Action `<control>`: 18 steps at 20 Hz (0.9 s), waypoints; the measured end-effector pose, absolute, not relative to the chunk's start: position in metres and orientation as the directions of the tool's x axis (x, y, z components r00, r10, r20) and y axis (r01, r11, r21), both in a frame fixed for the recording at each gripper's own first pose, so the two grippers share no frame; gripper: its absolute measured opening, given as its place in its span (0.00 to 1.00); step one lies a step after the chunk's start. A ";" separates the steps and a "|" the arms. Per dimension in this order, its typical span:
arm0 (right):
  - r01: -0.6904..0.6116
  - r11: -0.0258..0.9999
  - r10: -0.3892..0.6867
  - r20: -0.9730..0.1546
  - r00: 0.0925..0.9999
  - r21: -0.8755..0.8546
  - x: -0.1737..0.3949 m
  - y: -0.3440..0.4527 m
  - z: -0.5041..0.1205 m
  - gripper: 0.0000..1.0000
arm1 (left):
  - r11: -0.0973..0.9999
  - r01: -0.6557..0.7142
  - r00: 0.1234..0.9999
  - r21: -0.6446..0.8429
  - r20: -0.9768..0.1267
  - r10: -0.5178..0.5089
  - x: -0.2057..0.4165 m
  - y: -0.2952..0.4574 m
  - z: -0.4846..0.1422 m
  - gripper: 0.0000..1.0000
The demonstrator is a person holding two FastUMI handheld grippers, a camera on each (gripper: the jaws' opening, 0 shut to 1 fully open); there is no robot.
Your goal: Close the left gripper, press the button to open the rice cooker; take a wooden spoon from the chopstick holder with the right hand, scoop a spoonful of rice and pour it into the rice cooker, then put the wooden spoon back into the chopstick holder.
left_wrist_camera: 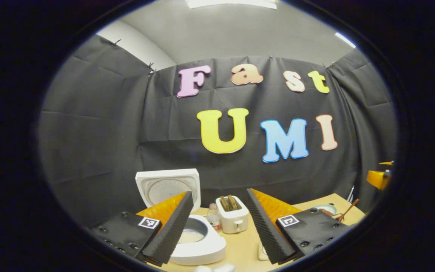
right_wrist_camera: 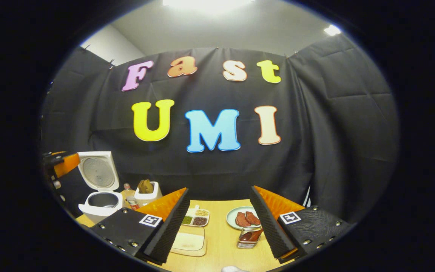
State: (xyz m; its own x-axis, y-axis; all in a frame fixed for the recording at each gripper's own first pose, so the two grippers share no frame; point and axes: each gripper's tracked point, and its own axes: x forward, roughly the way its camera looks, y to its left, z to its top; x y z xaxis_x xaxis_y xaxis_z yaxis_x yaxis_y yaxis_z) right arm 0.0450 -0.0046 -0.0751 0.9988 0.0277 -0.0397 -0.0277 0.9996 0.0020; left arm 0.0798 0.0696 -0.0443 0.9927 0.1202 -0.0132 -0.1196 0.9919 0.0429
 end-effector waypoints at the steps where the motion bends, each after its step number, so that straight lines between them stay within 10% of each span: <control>1: -0.039 0.999 0.038 -0.048 0.998 -0.019 0.040 0.003 -0.077 0.97 | 0.989 -0.142 0.990 0.051 -0.015 0.143 0.094 0.085 -0.039 0.95; 18: -0.055 0.997 0.050 -0.094 0.994 -0.047 0.045 0.042 -0.073 0.95 | 0.949 -0.315 0.945 -0.021 -0.095 0.312 0.327 0.277 -0.030 0.96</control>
